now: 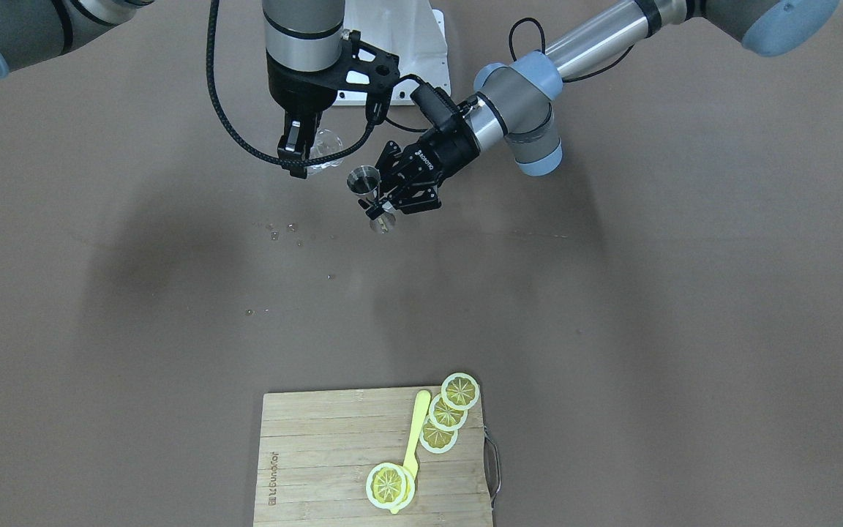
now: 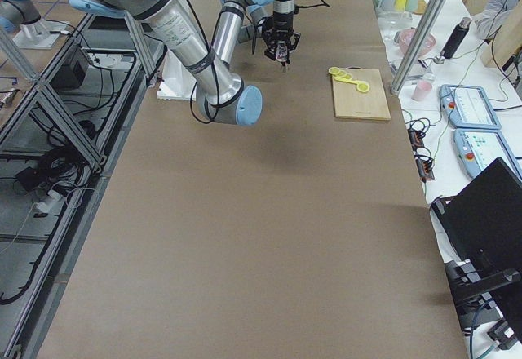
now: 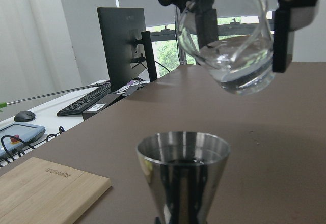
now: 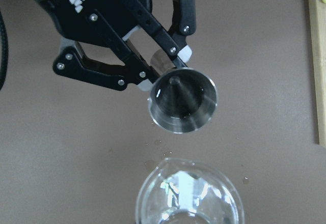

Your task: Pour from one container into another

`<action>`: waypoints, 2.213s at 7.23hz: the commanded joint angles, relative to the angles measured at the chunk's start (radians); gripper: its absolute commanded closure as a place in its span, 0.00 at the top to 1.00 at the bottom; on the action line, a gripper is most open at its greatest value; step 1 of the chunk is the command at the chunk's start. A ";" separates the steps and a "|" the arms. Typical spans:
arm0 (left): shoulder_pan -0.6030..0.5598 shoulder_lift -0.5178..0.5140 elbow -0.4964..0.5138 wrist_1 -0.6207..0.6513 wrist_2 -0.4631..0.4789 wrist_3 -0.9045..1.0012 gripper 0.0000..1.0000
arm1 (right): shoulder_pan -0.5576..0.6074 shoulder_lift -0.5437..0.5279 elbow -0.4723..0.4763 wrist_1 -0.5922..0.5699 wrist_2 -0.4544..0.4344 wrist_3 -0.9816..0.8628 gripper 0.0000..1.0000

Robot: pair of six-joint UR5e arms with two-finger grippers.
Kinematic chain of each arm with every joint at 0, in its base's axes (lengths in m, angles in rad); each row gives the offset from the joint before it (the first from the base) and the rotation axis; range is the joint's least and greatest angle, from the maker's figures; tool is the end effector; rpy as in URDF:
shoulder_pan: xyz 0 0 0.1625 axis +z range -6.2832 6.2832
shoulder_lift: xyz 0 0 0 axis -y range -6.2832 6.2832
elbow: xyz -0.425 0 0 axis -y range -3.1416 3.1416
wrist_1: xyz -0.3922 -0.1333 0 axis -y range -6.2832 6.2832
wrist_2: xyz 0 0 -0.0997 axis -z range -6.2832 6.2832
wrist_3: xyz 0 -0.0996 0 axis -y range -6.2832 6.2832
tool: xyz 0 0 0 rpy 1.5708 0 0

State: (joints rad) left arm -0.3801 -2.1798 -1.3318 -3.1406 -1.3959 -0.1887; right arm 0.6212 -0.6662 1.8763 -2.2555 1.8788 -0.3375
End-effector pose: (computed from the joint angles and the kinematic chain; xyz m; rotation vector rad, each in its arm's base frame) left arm 0.5610 -0.3863 0.2409 1.5892 1.1579 0.4952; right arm -0.4331 -0.4368 0.0903 0.4389 -0.4795 -1.3262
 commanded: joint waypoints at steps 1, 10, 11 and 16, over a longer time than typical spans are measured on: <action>0.001 0.000 0.000 0.001 0.000 0.000 0.00 | 0.000 0.023 -0.029 -0.013 0.000 0.000 0.00; 0.003 0.000 0.000 0.001 0.000 0.000 0.00 | 0.000 0.092 -0.094 -0.096 -0.015 0.000 0.00; 0.003 0.000 0.000 -0.001 0.000 0.002 0.00 | 0.000 0.097 -0.094 -0.107 -0.018 0.002 0.00; 0.003 0.000 -0.001 0.001 0.000 0.000 0.00 | -0.006 0.123 -0.149 -0.107 -0.037 0.005 0.00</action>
State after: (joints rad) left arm -0.3774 -2.1798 -1.3324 -3.1413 -1.3959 -0.1883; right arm 0.6158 -0.5479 1.7376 -2.3636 1.8453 -0.3329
